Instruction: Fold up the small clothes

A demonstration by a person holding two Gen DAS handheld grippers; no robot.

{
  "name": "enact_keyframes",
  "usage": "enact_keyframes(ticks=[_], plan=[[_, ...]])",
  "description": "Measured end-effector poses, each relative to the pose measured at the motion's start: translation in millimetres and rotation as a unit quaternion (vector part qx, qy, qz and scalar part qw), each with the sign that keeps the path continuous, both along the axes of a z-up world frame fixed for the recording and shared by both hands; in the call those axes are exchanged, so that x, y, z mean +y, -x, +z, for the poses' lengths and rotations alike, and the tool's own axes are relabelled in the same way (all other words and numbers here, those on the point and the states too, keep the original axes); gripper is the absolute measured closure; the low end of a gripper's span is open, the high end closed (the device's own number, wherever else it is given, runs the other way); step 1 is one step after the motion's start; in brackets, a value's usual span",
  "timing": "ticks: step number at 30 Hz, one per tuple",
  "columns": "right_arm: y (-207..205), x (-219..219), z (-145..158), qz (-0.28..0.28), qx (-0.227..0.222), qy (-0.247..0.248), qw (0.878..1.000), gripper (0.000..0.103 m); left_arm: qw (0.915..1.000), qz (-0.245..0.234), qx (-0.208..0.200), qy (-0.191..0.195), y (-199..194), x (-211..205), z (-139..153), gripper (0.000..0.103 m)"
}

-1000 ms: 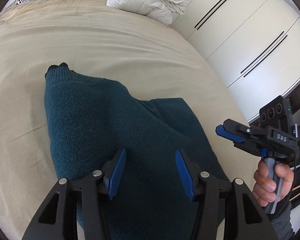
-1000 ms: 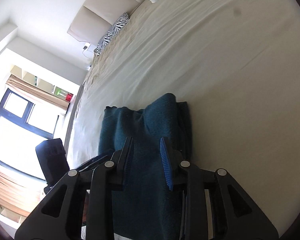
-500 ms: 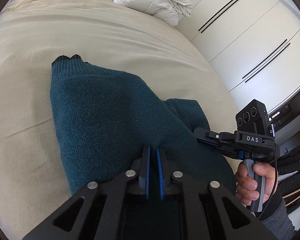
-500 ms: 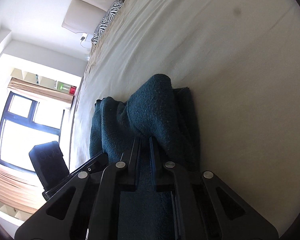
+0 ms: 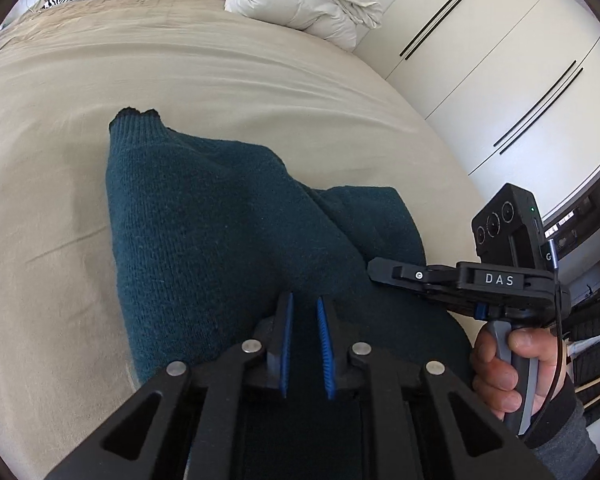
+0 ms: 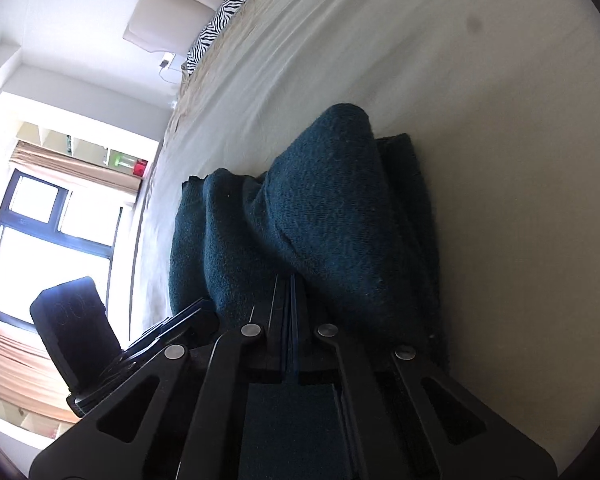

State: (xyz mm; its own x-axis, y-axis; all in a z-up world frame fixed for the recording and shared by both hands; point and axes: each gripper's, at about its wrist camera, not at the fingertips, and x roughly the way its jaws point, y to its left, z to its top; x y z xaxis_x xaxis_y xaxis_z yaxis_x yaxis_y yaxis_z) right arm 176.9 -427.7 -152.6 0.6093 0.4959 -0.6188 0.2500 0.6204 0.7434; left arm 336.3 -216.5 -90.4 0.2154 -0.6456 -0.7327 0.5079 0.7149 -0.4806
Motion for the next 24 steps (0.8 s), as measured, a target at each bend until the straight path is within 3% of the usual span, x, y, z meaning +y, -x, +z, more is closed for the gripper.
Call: enact_keyframes(ticks=[3,4,7,10,12,13,15,17,19,21,22,23,24], plan=[[17.5,-5.6,12.0,-0.018,0.004,0.006,1.0,0.103,1.0,0.003,0.006,0.003,4.9,7.2,12.3,0.087],[25.9,-4.3,18.4,-0.021,0.003,0.002,1.0,0.098,0.9999,0.006,0.004,0.008,11.6,11.9,18.7,0.087],[56.4,6.4,40.8,0.003,-0.042,-0.03,0.999,0.097,0.9993,-0.009,-0.008,0.037,45.7,30.0,36.1,0.081],[74.8,23.8,45.2,0.031,-0.058,-0.038,0.997,0.097,0.9996,-0.018,-0.007,0.021,71.8,34.0,26.3,0.077],[73.9,33.6,24.8,0.039,-0.015,-0.011,0.999,0.097,0.9995,-0.02,0.02,0.014,71.9,34.4,3.5,0.081],[74.7,31.3,11.6,0.033,0.003,-0.015,0.999,0.098,0.9989,-0.016,0.04,0.018,68.0,34.5,-6.9,0.094],[79.0,20.3,-3.7,0.015,-0.006,-0.045,0.999,0.103,0.9981,-0.019,0.054,0.024,63.3,32.4,-16.0,0.096],[88.7,13.2,0.1,-0.008,-0.01,-0.057,0.998,0.103,0.9982,-0.021,0.052,0.02,64.4,32.5,-11.8,0.096],[97.2,18.9,15.5,-0.006,-0.018,-0.037,0.999,0.097,0.9988,-0.014,0.044,0.015,63.7,32.2,-0.2,0.096],[108.3,27.8,27.6,0.007,-0.037,-0.048,0.998,0.096,0.9994,-0.009,0.024,0.022,72.8,37.1,17.7,0.086],[113.4,30.7,32.2,0.017,-0.051,-0.052,0.997,0.095,0.9995,-0.01,0.014,0.027,78.9,39.0,25.0,0.07],[119.2,36.7,36.4,0.025,-0.061,-0.052,0.996,0.094,0.9995,-0.011,0.008,0.029,83.9,39.5,28.5,0.061],[123.6,42.9,37.2,0.032,-0.064,-0.05,0.996,0.09,0.9996,-0.013,0.009,0.026,88.3,40.2,27.4,0.061]])
